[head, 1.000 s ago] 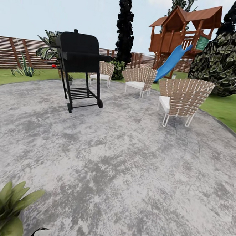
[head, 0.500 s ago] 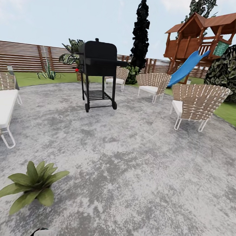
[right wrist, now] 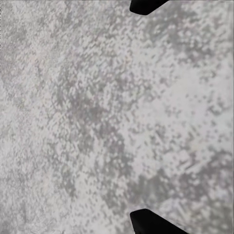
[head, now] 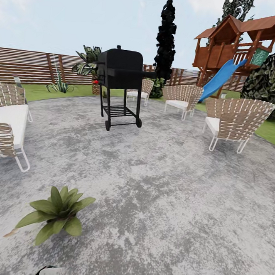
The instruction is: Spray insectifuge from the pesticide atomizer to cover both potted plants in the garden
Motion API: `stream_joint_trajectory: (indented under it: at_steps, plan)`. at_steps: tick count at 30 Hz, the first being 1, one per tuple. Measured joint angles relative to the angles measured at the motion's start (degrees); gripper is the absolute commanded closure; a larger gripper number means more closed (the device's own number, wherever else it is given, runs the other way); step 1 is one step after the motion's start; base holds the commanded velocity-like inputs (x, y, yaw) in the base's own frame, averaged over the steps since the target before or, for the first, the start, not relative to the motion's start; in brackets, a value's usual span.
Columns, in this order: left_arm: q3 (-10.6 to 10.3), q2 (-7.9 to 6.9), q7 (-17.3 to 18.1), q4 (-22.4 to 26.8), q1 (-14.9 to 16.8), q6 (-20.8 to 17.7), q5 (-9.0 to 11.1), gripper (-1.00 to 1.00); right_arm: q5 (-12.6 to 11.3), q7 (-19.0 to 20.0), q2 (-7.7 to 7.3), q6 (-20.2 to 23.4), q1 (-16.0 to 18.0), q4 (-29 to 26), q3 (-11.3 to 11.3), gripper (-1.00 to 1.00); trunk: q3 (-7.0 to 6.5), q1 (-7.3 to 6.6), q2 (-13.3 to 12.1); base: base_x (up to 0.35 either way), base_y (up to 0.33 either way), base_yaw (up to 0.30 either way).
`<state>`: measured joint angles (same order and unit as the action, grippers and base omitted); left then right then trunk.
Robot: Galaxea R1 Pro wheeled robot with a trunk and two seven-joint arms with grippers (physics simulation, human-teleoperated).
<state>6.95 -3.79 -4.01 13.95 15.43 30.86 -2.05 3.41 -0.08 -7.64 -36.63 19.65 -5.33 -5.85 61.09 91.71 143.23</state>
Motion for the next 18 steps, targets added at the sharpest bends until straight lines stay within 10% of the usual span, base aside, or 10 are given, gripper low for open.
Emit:
stream_joint_trajectory:
  at_steps: [18]
  plan:
    - [0.1,-0.17,0.0,0.0,0.0,0.0,0.1,1.00,0.0,0.0,0.16,0.0,0.0,0.0,0.1,-1.00,0.00,0.00,0.0,0.000,0.309,0.000]
